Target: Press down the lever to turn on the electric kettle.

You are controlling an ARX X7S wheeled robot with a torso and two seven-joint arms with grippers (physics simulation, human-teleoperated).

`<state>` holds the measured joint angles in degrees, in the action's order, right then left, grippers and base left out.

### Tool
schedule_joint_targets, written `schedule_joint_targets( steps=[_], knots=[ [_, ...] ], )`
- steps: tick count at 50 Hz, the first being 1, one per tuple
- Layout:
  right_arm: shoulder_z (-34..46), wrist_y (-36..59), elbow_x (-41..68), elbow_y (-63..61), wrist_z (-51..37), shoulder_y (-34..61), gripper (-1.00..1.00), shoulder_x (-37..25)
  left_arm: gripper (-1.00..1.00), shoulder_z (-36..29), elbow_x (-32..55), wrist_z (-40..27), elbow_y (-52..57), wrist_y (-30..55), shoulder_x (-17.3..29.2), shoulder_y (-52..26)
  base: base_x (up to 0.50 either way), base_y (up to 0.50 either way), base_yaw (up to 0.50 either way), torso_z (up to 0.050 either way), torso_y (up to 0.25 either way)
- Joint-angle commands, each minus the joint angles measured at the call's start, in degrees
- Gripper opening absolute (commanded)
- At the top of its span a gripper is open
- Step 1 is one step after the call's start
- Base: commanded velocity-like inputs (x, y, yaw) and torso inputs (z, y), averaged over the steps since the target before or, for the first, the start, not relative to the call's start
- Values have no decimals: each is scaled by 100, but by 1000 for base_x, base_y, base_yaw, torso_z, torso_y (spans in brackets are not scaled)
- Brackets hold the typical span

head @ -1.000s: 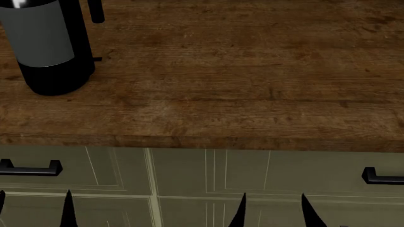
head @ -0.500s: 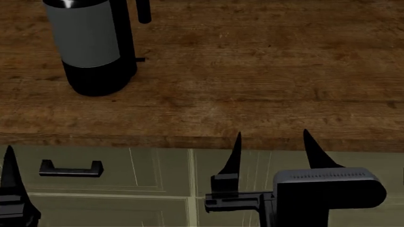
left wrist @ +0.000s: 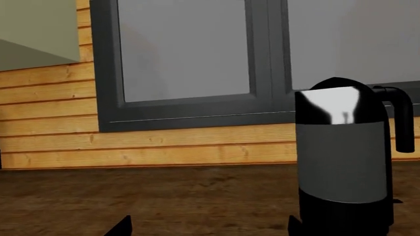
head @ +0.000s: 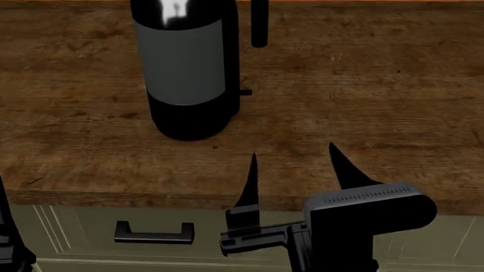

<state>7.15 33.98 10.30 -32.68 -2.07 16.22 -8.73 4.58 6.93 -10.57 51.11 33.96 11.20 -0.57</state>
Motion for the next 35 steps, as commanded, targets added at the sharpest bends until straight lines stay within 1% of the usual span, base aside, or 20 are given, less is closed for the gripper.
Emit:
schedule_joint_targets(
  steps=[1,4,9,14,21,25,26,28,30,35],
  knots=[
    [-20,23,191,43,68,86,100,-45,100,16,86,-52,113,26,53,20,500,0,0,0,0],
    [-106,1,225,67,16,33,100,-40,100,-23,62,-70,90,-37,72,74,371,0,0,0,0],
    [-355,188,357,-116,-58,41,100,-128,100,12,82,-109,137,-13,109,91,0,0,0,0,0],
    [-715,706,539,-323,-128,325,100,-323,100,135,150,-133,163,17,152,116,0,0,0,0,0],
    [-1024,1129,776,227,-97,952,100,-422,100,388,344,-183,502,359,234,70,0,0,0,0,0],
    [-1044,1197,748,451,-122,1176,100,-490,100,687,593,-233,864,661,295,23,346,-64,0,0,0],
    [-1059,1246,755,437,-146,1194,100,-494,100,760,775,-363,884,598,394,71,500,-86,0,0,0],
    [-1083,1217,759,448,-156,1169,100,-493,100,719,1056,-703,884,490,668,154,500,-86,0,0,0],
    [-1121,1190,777,446,-161,1128,100,-489,100,665,1201,-921,877,381,830,238,500,-88,0,0,0],
    [-1136,963,736,567,-172,934,100,-450,100,457,1077,-976,712,138,851,338,500,-89,0,0,0]
  ],
)
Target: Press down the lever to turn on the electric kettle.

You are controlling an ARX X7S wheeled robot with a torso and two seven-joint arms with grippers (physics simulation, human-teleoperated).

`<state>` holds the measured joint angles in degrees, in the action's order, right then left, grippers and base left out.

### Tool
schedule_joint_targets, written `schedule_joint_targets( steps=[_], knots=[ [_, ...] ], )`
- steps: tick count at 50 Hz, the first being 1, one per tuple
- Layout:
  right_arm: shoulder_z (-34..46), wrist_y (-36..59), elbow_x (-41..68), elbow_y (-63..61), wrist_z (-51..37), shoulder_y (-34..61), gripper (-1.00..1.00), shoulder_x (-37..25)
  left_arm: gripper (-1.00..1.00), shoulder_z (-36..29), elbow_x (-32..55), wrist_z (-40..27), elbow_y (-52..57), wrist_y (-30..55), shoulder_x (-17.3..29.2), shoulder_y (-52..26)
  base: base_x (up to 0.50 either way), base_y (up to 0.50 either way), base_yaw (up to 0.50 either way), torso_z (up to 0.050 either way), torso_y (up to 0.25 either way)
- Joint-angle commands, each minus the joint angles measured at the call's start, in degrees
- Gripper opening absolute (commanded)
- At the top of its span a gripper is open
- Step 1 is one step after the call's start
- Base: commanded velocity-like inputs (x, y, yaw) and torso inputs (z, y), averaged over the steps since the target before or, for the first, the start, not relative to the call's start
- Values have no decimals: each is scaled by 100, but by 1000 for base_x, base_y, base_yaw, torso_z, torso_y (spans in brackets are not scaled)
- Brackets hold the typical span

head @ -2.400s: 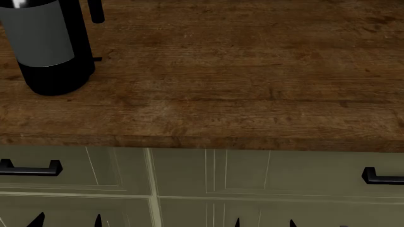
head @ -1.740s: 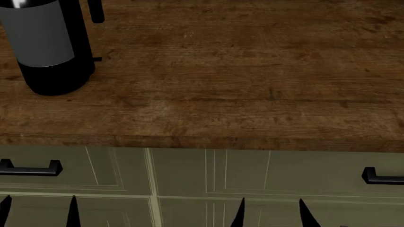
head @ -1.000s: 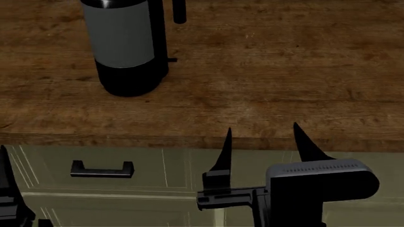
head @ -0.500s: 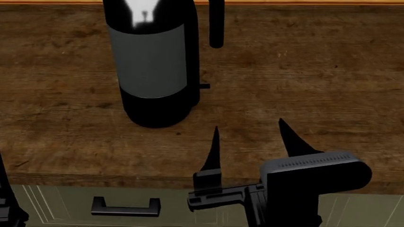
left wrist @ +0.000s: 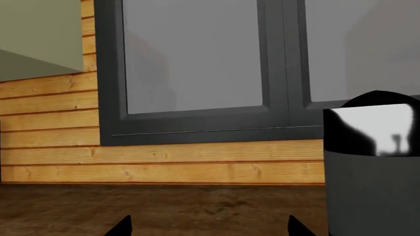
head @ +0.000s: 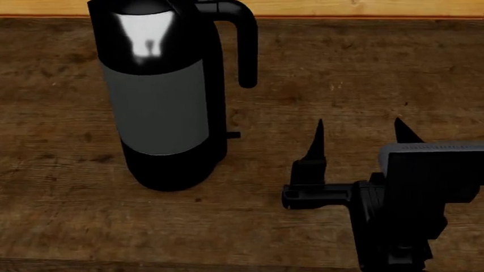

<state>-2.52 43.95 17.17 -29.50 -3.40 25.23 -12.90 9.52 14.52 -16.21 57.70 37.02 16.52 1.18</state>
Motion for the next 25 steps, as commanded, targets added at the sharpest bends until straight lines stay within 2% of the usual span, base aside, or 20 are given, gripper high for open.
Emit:
schedule_joint_targets(
  steps=[1,4,10,15,25],
  knots=[
    [-162,-16,50,232,-48,36,100,-38,100,-41,334,-427,79,-131,334,146,500,-86,0,0,0],
    [-166,47,73,167,-80,78,100,-42,100,-54,362,-481,162,-95,377,151,439,-60,0,0,0],
    [-69,-82,29,273,-74,73,100,-29,100,-51,405,-514,92,-187,412,179,137,0,0,0,0],
    [-19,-94,21,362,-99,108,100,-5,100,58,490,-536,107,-273,439,281,470,0,0,0,0],
    [6,65,105,403,-138,229,100,7,100,92,502,-551,12,-513,465,451,0,0,0,0,2]
  ],
)
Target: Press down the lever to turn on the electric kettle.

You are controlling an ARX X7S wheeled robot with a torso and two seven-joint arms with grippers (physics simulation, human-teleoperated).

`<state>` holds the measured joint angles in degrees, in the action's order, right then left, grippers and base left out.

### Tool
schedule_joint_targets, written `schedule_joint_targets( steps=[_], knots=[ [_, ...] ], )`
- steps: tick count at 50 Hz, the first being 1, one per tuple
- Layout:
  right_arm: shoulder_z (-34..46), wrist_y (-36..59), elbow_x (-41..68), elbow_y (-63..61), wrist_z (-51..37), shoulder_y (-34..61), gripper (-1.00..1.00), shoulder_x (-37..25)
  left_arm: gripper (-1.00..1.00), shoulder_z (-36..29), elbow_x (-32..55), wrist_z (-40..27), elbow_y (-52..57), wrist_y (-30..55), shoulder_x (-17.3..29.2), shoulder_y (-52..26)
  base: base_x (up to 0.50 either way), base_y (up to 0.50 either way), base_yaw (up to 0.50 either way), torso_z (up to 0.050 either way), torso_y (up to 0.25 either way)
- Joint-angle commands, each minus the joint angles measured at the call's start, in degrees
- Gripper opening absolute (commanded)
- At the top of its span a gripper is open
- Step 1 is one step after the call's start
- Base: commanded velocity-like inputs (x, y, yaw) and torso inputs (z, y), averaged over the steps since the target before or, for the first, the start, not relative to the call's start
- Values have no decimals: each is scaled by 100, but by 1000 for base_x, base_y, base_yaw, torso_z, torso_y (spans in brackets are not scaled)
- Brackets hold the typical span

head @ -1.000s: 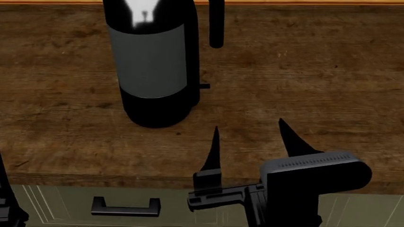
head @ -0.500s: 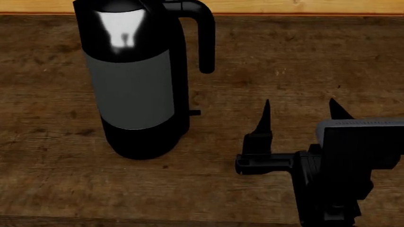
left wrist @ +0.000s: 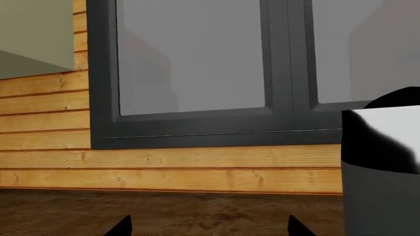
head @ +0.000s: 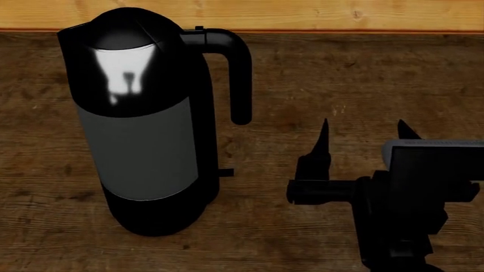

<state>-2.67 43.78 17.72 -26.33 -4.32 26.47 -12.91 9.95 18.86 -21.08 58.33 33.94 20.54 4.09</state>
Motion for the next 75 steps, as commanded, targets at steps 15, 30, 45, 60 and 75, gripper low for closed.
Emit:
schedule_joint_targets(
  steps=[15,30,45,60,75],
  knots=[
    [-21,87,192,134,31,100,100,-57,100,-57,26,-114,-127,-304,110,214,99,0,0,0,0],
    [-255,1049,1002,-530,562,-173,-100,-648,100,-60,97,-203,-141,-283,177,192,0,0,0,0,0],
    [771,1324,986,396,1045,656,-100,-713,100,-224,1,-325,-176,-253,228,112,0,0,0,0,0],
    [1657,724,512,1644,1305,1258,-100,-438,100,-401,-13,-443,-102,-98,304,-41,0,0,0,0,0],
    [1909,1074,711,738,1303,979,-100,-511,100,-425,-33,-444,-293,-393,321,88,0,0,0,0,0]
  ],
)
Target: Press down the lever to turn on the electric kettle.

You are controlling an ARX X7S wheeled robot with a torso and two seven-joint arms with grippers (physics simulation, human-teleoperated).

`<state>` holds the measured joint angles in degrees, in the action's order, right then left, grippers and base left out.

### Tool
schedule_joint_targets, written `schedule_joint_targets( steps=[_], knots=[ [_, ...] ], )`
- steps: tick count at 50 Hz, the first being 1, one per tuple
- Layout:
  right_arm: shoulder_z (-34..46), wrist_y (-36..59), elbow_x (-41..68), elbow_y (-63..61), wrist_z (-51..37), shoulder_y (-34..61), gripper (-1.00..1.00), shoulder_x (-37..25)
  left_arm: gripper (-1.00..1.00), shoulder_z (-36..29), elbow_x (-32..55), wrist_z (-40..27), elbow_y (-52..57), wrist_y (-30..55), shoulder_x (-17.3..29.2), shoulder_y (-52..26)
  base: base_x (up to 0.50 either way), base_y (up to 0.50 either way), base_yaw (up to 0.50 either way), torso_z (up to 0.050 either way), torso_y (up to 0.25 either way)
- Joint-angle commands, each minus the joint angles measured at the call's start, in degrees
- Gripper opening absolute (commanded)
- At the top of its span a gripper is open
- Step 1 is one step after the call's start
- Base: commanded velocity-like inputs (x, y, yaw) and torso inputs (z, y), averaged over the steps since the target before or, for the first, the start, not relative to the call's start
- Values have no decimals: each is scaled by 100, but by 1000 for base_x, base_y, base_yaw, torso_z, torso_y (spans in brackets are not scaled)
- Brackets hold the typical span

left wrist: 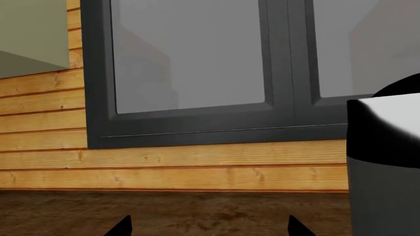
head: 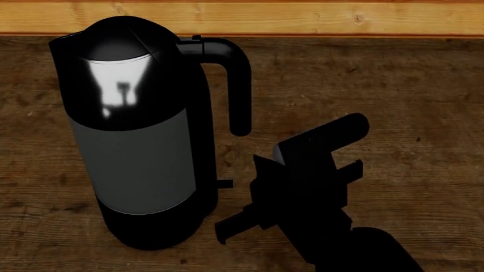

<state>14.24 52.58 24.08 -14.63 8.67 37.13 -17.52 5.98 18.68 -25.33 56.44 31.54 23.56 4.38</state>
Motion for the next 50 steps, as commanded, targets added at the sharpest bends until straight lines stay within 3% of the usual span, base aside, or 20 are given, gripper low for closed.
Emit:
schedule_joint_targets(
  steps=[1,21,50],
  knots=[
    [206,224,95,-512,-9,-115,-100,-68,100,-49,-19,-22,-111,-159,16,53,0,0,0,0,0],
    [258,437,317,-1107,-89,-199,-100,-35,100,-192,-24,-76,-162,-241,56,48,0,0,0,0,0],
    [495,-245,65,-33,65,18,-100,121,100,-250,-19,-168,-181,-363,143,119,0,0,0,0,0]
  ],
)
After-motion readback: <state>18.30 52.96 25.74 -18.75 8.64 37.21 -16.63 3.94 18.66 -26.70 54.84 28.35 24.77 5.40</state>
